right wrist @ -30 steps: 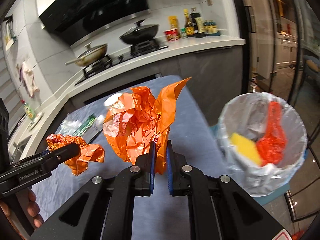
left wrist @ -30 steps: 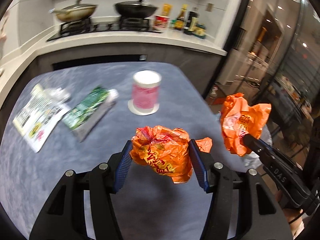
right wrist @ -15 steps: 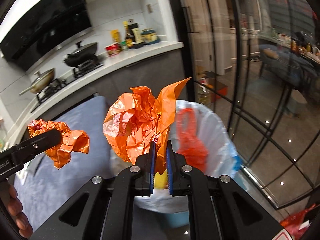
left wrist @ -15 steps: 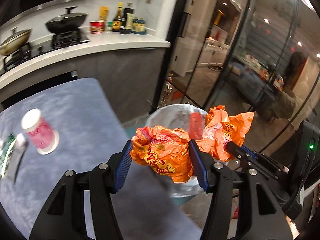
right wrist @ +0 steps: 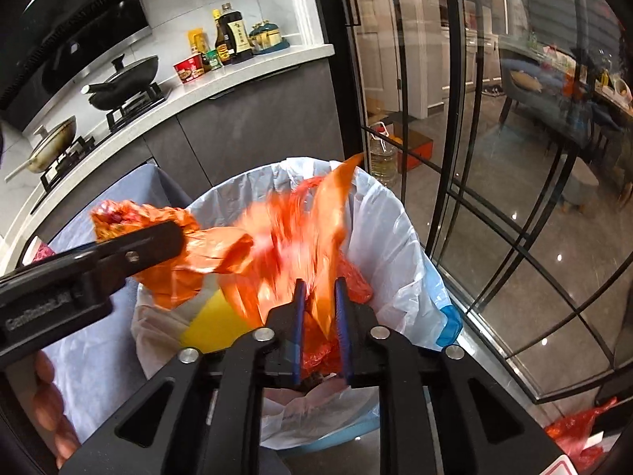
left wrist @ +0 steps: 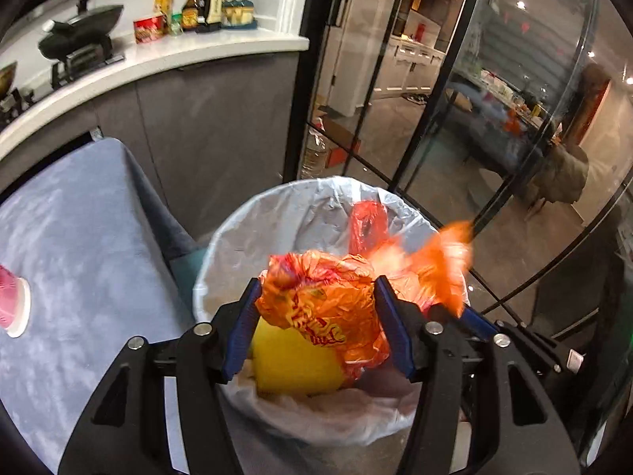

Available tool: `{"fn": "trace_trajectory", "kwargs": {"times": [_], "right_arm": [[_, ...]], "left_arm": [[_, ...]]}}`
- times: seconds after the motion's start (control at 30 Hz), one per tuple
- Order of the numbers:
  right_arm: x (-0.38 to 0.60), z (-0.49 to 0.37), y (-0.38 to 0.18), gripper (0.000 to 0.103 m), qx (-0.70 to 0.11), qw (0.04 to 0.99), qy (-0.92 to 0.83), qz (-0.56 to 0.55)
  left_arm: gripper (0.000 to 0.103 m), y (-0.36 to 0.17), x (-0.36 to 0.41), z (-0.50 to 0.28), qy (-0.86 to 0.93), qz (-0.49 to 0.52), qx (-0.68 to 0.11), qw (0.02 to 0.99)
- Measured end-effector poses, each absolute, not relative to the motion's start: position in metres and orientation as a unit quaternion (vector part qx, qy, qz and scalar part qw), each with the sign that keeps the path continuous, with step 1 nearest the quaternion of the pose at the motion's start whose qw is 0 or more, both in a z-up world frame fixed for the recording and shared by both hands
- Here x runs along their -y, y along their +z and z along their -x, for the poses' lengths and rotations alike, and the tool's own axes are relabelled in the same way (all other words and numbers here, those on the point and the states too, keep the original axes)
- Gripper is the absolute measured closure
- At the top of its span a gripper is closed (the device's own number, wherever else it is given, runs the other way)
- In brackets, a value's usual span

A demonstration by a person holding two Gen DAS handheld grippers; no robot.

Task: Collect trash
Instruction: 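Carry both orange wrappers to the bin and open both tools over it, then move both open tools back to the table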

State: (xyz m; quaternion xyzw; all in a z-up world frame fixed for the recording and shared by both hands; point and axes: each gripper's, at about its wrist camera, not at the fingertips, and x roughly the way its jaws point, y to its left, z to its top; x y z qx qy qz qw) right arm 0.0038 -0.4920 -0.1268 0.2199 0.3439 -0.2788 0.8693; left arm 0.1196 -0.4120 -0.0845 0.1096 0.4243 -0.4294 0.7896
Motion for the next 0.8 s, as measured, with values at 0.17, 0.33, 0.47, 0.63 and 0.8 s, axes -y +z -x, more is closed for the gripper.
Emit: {"fn": "trace_trajectory", "kwargs": {"times": [0.17,0.33,0.47,0.63,0.8], "right_arm": [[0.488,0.006,-0.124,0.061,-0.326,0.872,-0.285,-0.227],[0.475,0.015,-0.105,0.060,-0.298,0.883,-0.290,-0.219],[0.464,0.018,-0.080,0.057,-0.268,0.894,-0.282,-0.224],[0.434,0.005,-0.056,0.055,-0.253,0.912,-0.247,-0.210],[0.387,-0.026,-0.049,0.053,-0.262,0.927,-0.189,-0.191]], "left_arm": [[0.014,-0.091,0.416,-0.124,-0.403,-0.120,-0.429,0.799],[0.013,-0.082,0.398,-0.129,-0.396,-0.099,-0.427,0.807],[0.012,-0.067,0.366,-0.137,-0.381,-0.076,-0.420,0.820],[0.008,-0.048,0.306,-0.146,-0.345,-0.044,-0.403,0.847],[0.008,-0.046,0.238,-0.164,-0.291,-0.028,-0.408,0.865]]}}
